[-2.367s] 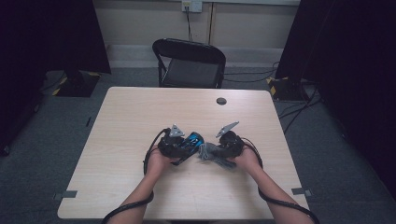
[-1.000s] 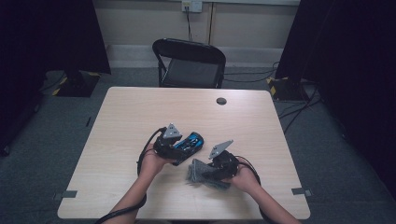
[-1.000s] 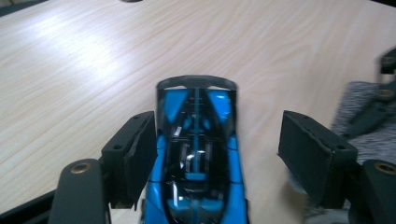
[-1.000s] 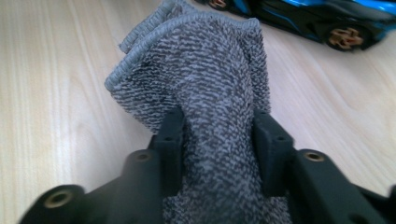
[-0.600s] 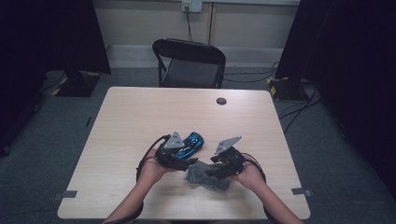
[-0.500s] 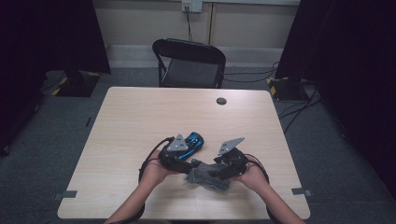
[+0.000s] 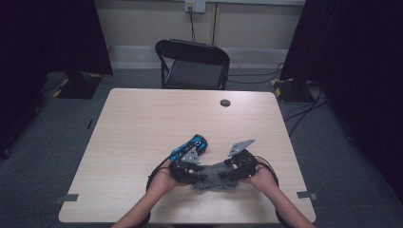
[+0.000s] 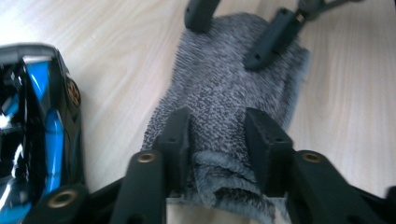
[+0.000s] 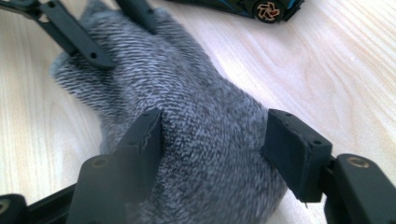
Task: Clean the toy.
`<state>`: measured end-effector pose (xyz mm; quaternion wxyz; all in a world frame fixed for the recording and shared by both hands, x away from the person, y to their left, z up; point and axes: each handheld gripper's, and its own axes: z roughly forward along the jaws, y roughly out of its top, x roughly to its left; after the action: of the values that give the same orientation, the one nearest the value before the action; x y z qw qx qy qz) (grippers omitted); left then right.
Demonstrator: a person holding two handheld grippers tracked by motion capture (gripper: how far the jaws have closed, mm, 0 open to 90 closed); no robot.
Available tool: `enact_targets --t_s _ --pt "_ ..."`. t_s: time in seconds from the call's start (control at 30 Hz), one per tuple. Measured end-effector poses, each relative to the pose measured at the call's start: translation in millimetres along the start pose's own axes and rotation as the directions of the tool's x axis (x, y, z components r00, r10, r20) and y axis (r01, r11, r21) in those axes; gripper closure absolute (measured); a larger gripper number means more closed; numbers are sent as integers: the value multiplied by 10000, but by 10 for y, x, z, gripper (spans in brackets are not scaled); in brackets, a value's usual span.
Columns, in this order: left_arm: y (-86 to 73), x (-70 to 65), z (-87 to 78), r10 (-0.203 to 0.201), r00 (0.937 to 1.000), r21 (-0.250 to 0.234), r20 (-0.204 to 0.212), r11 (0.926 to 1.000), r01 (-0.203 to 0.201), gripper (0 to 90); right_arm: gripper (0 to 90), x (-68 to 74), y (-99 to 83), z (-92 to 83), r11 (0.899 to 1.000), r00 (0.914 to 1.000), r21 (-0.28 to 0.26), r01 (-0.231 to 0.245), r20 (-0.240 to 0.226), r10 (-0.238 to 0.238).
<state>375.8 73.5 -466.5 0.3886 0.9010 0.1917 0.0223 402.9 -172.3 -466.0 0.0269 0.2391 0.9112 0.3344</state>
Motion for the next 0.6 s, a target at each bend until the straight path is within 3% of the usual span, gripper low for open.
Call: enact_targets --t_s 0.23,0.3,0.33,0.43,0.6 --pt "-104 -93 -116 20 10000 296 -5 9996 -20 674 356 -13 53 -5 9996 9996 -278 58 -266 -65" --pt "-104 -95 -143 119 9998 76 -184 9999 -117 612 344 -32 66 -57 9993 9998 -371 32 -201 -40" --pt "-90 -93 -150 126 9994 -73 -319 9999 -129 540 344 -48 69 -95 9986 9998 -532 -2 -182 -7" --pt "-7 -79 -151 13 9989 -605 -471 9982 -42 438 342 -113 67 -209 9933 9994 -1118 -306 -192 286" --pt "152 -75 7 369 9987 -575 -340 9976 -388 423 332 -265 1 -258 9889 9953 -1241 -822 397 878"
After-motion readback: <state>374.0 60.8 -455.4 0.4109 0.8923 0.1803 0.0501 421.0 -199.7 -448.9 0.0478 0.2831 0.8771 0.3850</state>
